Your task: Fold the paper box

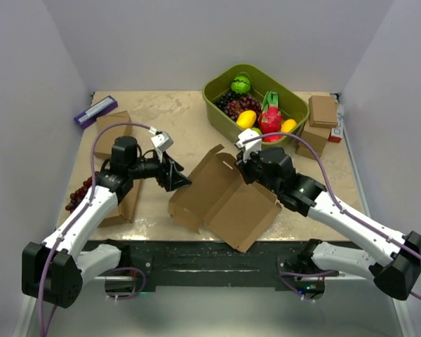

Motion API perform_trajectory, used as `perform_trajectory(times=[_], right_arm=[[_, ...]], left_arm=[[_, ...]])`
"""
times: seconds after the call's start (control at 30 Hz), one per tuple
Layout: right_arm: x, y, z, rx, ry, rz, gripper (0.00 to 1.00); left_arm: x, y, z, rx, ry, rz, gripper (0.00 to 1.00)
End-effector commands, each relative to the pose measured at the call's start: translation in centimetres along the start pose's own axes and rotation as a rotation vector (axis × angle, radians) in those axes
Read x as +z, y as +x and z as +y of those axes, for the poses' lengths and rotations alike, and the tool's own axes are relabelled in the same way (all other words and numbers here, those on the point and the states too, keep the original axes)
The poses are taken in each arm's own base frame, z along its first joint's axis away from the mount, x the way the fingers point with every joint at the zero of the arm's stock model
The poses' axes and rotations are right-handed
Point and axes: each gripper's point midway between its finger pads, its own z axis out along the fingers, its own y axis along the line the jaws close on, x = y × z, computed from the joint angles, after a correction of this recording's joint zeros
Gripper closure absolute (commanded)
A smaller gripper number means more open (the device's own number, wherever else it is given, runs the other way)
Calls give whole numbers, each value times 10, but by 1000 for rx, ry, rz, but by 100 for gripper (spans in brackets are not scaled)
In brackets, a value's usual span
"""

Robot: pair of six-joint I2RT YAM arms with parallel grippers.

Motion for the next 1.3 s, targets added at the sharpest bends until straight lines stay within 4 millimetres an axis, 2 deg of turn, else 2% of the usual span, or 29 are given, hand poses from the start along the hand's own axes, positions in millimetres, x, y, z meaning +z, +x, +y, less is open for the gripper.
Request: perform_trajectory(times=[0.0, 0.03, 0.07, 0.17, 0.3, 0.4, 0.43, 0.6, 0.7, 0.73, 0.8, 0.9, 1.07, 1.13, 1.17, 1.27], right_arm=[[-11, 3, -16, 164, 130, -21, 100], [-12, 6, -18, 179, 146, -12, 100], [-14, 7, -27, 196, 195, -12, 100], [-20, 16, -39, 271, 292, 5, 100], [-27, 28, -46, 404, 370, 10, 100], [-31, 31, -47, 476, 388, -17, 100], [-32, 32, -48, 492, 393, -20, 100], [-35, 29, -49, 561, 410, -38, 100], [-36, 28, -50, 581, 428, -30, 100], [-36, 28, -51, 585, 437, -31, 100], [-37, 27, -52, 597, 444, -36, 100], [-40, 24, -56, 606, 466, -43, 100], [-40, 24, -63, 599, 519, -24, 100], [-40, 25, -65, 598, 535, -19, 100], [-40, 26, -67, 599, 551, -19, 100], [-41, 24, -69, 616, 569, -34, 100]], left_arm=[[-16, -21, 40, 64, -302, -65, 19], [-24, -29, 41, 87, -351, -102, 18], [-33, -34, 53, 95, -448, -127, 15], [-53, -43, 59, 107, -574, -212, 13], [-69, -44, 51, 17, -634, -316, 12], [-69, -33, 35, -85, -580, -399, 10], [-66, -20, 33, -154, -561, -412, 10], [-51, 26, 31, -283, -514, -372, 9], [-43, 38, 23, -308, -478, -356, 8], [-41, 33, 16, -293, -448, -376, 7], [-36, 37, 10, -294, -421, -369, 7], [-36, 29, -2, -277, -380, -413, 6], [-61, 12, 2, -244, -489, -500, 6], [-68, 5, -2, -210, -494, -523, 6], [-67, 3, -5, -201, -481, -525, 6], [-51, 15, -7, -231, -420, -459, 6]])
